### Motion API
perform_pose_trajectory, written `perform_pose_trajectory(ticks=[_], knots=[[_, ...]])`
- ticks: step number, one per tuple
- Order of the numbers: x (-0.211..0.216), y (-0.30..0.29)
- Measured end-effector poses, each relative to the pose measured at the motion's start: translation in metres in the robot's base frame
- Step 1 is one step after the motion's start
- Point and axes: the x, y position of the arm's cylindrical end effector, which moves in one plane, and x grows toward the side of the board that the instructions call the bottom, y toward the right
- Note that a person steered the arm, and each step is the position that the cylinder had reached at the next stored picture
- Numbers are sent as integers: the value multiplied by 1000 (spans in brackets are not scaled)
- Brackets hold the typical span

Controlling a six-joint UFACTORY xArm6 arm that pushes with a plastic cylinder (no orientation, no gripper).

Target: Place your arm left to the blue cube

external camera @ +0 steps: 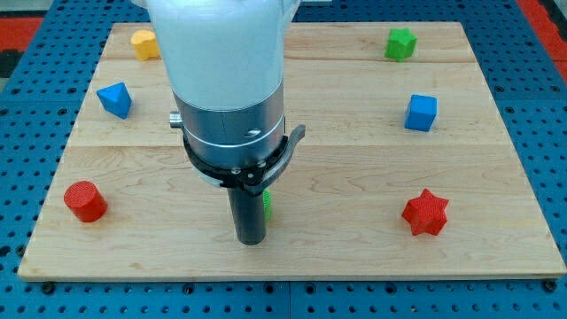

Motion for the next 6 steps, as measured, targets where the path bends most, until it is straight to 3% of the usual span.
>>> perform_pose_trajectory(ticks=[3,4,5,6], knots=[[1,0],[11,42],[-3,105],[-63,103]])
